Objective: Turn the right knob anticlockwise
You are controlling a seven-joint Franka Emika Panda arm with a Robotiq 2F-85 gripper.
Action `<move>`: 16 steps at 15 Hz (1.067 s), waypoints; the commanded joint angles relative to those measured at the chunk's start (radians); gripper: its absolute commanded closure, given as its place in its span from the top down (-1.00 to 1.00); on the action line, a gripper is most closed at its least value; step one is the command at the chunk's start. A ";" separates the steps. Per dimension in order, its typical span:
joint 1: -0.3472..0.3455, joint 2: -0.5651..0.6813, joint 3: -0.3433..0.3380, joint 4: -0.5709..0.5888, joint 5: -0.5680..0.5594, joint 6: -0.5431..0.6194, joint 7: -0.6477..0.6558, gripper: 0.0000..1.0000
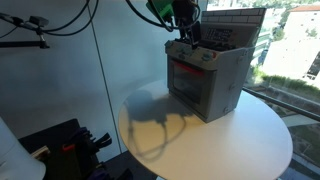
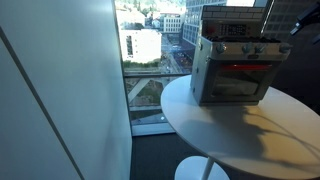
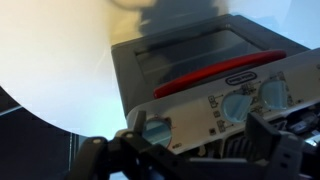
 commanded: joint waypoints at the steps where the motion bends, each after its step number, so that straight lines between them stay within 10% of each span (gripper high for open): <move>1: -0.010 -0.004 0.001 -0.012 0.086 0.058 0.021 1.00; 16: -0.003 0.020 -0.002 -0.071 0.507 0.284 0.043 1.00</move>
